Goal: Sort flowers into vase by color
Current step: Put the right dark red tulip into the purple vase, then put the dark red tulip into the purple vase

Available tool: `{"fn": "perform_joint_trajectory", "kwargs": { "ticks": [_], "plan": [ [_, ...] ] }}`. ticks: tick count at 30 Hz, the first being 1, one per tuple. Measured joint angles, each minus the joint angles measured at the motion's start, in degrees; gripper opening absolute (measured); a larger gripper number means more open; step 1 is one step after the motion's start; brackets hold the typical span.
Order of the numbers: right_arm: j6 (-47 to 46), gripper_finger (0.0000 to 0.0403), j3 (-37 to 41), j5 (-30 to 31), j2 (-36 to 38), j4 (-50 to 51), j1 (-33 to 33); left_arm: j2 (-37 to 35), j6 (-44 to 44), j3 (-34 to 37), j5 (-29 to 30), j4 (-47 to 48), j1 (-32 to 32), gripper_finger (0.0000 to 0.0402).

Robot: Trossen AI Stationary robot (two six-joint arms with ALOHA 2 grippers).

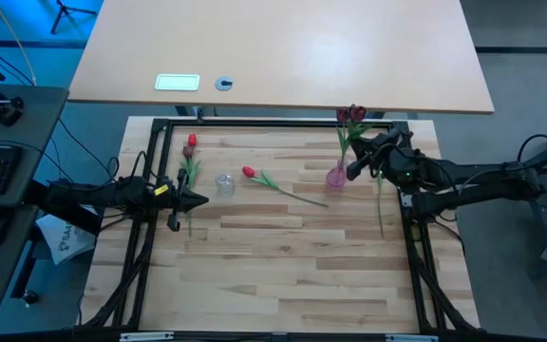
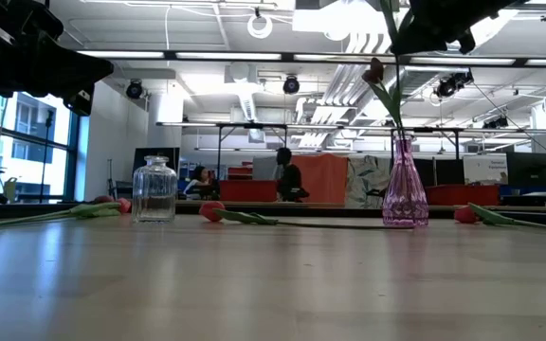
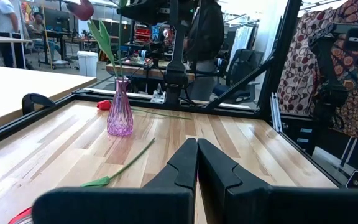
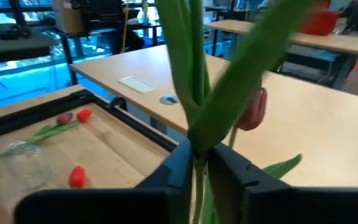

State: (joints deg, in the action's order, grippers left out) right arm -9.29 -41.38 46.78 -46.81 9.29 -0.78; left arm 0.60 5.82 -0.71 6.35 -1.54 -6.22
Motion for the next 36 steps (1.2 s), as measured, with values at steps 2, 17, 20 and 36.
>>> {"fn": "perform_joint_trajectory", "kwargs": {
  "ticks": [2, 17, 20, 36],
  "plan": [
    [-1.3, 0.0073, -0.4, -0.9, 0.0, 1.1, 0.0, 0.0, 0.0, 0.0, 0.0, 0.0, 0.0, 0.0000],
    [-8.8, 0.0276, -10.7, -9.5, 0.0, 24.0, 0.0, 0.0, 0.0, 0.0, 0.0, 0.0, 0.0, 0.0000],
    [-8.8, 0.0283, -14.0, -14.9, 0.0, 28.7, 0.0, 0.0, 0.0, 0.0, 0.0, 0.0, 0.0, 0.0000],
    [-15.3, 0.0275, -23.1, -25.9, 0.0, 48.7, 0.0, 0.0, 0.0, 0.0, 0.0, 0.0, 0.0, 0.0000]
  ]
}}
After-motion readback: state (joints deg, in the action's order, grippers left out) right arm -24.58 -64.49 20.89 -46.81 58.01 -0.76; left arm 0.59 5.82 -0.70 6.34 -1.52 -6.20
